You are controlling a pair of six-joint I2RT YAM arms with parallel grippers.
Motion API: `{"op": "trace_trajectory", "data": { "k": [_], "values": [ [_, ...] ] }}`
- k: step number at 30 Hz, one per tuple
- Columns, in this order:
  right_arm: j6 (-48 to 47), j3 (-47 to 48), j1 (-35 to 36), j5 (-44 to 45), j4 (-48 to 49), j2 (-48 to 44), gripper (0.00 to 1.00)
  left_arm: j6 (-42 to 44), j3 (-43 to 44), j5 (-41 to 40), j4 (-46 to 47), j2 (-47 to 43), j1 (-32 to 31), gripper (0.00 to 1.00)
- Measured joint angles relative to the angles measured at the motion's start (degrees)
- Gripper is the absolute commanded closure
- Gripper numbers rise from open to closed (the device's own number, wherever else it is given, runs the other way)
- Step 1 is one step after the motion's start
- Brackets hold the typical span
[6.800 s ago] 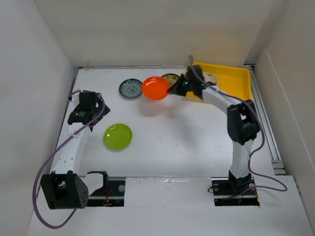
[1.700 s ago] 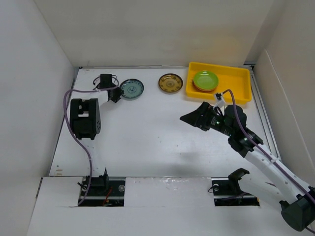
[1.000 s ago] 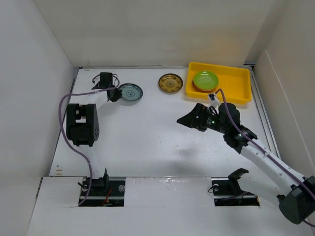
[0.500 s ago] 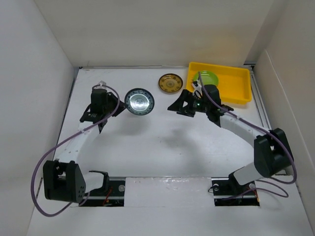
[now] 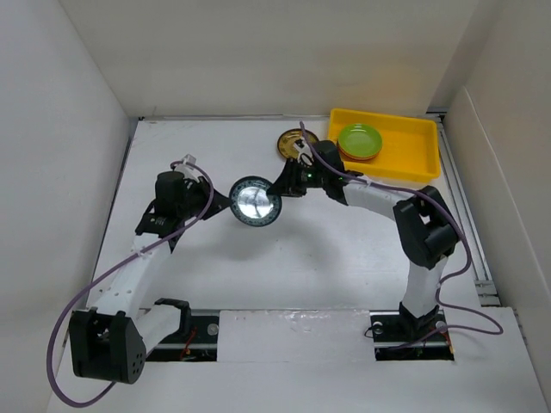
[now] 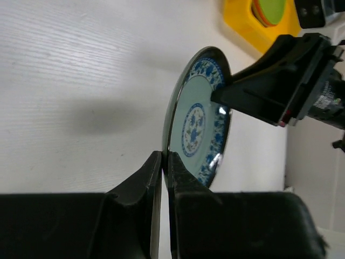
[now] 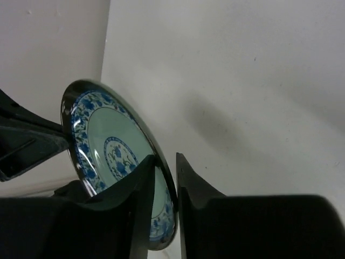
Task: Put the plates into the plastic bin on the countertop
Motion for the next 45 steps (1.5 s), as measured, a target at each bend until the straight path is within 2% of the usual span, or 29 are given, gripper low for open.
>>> {"op": "trace_trajectory", "data": {
  "k": [3, 4, 5, 6, 9, 12, 17, 20, 22, 25, 28, 30, 32, 34, 35, 36, 39, 42, 45],
  "values": [
    [0.8, 0.2, 0.9, -0.7, 0.1, 0.7, 1.0, 0.7, -0.1, -1.7, -1.8, -0.2, 0.3, 1.0],
    [0.9, 0.3, 0.8, -1.4, 0.5, 0.6, 1.0, 0.6, -0.1, -2.4, -2.3, 0.0, 0.7, 1.0],
    [0.8, 0.3, 0.8, -1.5, 0.6, 0.4, 1.0, 0.5, -0.1, -3.0, -2.4, 0.3, 0.7, 0.71],
    [1.0, 0.3, 0.8, -1.3, 0.6, 0.4, 1.0, 0.5, 0.1, -3.6, -2.6, 0.6, 0.6, 0.01],
    [2.4, 0.3, -0.2, 1.3, 0.4, -0.1, 1.0, -0.8, 2.0, -5.9, -4.0, 1.9, 0.1, 0.0],
    [3.8, 0.3, -4.5, 6.5, -1.1, -1.4, 1.0, -1.3, 2.9, -8.9, -4.8, 2.0, 0.0, 0.0],
    [6.3, 1.9, -21.0, 17.4, -4.1, -2.3, 1.0, -1.3, 2.9, -13.0, -6.6, 0.5, 0.0, 0.0],
    [7.4, 5.6, -31.4, 20.9, -5.6, -0.4, 1.0, -1.2, 2.1, -13.2, -6.6, -1.0, 0.0, 0.0],
    [7.9, 8.9, -35.9, 21.8, -6.4, 1.9, 1.0, -1.2, 1.5, -13.1, -6.6, -1.4, 0.0, 0.0],
    [8.3, 13.1, -39.3, 22.1, -7.9, 5.7, 0.96, -1.1, 0.8, -12.4, -6.4, -1.4, 0.0, 0.0],
    [8.2, 17.4, -39.7, 22.1, -11.4, 9.8, 0.96, -0.9, 0.3, -12.0, -6.4, -1.4, 0.0, 0.0],
    [8.1, 19.3, -39.2, 21.9, -12.7, 12.0, 0.92, -0.8, 0.3, -11.8, -6.3, -1.3, 0.0, 0.0],
    [8.2, 19.5, -38.7, 21.9, -14.1, 13.0, 0.61, -0.8, 0.3, -11.6, -6.3, -1.2, 0.0, 0.0],
    [8.0, 19.5, -38.3, 21.9, -15.2, 13.4, 0.43, -0.8, 0.3, -11.5, -6.2, -1.0, 0.0, 0.0],
    [8.0, 19.6, -38.2, 21.8, -15.6, 13.4, 0.26, -0.8, 0.3, -11.5, -6.1, -0.9, 0.0, 0.0],
    [7.9, 19.6, -38.0, 21.8, -15.8, 13.3, 0.0, -0.8, 0.3, -11.5, -6.0, -0.7, 0.0, 0.0],
    [7.8, 18.3, -38.0, 22.6, -16.0, 11.0, 0.0, -0.8, 0.3, -11.5, -5.5, 0.1, 0.0, 0.0],
    [7.9, 13.2, -38.0, 25.0, -16.8, 3.4, 0.0, -1.3, 0.3, -11.3, -3.8, 1.9, -0.6, 0.0],
    [8.0, 7.9, -37.9, 27.9, -17.8, -7.0, 0.0, -2.5, 2.2, -14.0, -1.6, 7.3, -6.7, 0.0]
  ]
}}
